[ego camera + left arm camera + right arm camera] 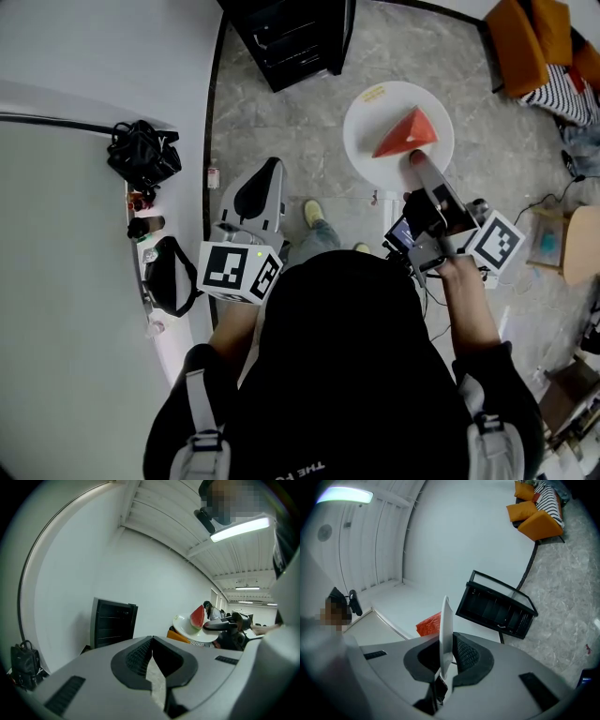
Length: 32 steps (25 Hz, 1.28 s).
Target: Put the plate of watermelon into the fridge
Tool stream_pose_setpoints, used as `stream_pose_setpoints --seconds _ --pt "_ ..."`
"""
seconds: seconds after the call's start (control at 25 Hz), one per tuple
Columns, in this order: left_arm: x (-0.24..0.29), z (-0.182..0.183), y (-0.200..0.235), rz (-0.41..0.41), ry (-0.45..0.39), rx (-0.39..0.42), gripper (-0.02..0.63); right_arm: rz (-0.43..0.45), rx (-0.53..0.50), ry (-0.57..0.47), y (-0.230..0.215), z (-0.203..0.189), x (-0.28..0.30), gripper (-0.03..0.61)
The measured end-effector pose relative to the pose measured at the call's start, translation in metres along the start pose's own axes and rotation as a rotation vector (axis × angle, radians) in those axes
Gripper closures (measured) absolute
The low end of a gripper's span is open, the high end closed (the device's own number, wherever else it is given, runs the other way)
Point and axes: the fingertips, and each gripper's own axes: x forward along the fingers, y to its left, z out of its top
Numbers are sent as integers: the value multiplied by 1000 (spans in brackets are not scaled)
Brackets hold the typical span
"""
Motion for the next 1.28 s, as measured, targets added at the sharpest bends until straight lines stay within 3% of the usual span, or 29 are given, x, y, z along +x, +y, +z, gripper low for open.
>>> stream_pose_setpoints --seconds 0.84,1.28 --pt "30 22 57 -81 -18 -12 601 -8 -14 -37 7 6 75 545" --pt "30 23 102 -49 -20 -34 601 1 -10 -23 9 -5 112 545"
